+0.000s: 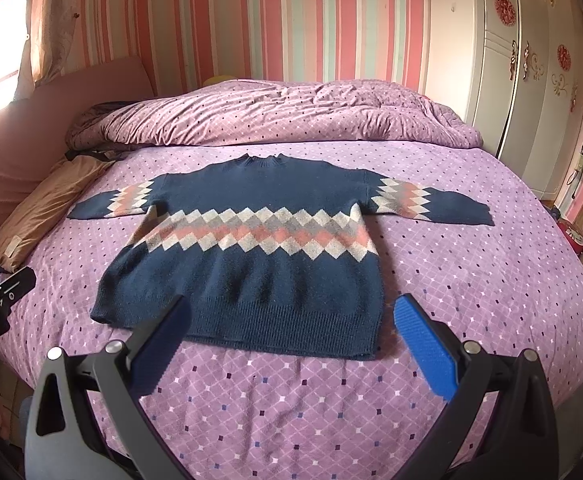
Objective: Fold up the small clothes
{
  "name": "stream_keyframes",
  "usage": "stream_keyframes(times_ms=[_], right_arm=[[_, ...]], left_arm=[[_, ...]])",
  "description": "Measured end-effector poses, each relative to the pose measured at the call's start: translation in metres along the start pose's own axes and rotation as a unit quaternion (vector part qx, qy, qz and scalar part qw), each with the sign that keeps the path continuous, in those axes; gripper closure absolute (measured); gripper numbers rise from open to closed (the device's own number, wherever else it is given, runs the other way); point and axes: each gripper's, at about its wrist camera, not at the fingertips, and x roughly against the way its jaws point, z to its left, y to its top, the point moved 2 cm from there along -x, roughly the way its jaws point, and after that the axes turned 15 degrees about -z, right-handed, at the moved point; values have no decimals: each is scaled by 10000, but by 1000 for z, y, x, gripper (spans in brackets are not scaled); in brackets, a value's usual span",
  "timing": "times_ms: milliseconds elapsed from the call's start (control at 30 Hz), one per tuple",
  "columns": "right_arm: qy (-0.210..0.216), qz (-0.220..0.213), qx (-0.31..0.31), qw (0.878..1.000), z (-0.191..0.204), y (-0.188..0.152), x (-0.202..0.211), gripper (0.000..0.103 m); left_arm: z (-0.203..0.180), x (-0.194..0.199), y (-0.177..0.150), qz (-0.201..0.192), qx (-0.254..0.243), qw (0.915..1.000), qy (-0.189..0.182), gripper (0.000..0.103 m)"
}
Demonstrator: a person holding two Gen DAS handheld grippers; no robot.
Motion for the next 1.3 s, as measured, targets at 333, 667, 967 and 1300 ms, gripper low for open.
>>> stream_keyframes(times_ms=[333,667,967,1300], right_arm=[[-24,-5,7,10000,-1,0,-1,1],[-38,8,30,10000,0,4,-10,1],[-124,57,22,9999,-2,10,-31,1],[-325,4,53,9995,-27,26,-57,1]], left_arm=[[5,-6,-6,34,-59,9999,99,3],[17,-23,-4,60,-112,9996,266,3],[15,-43,5,49,-130,9995,279,3],[-7,-70,15,29,-178,9995,249,3]])
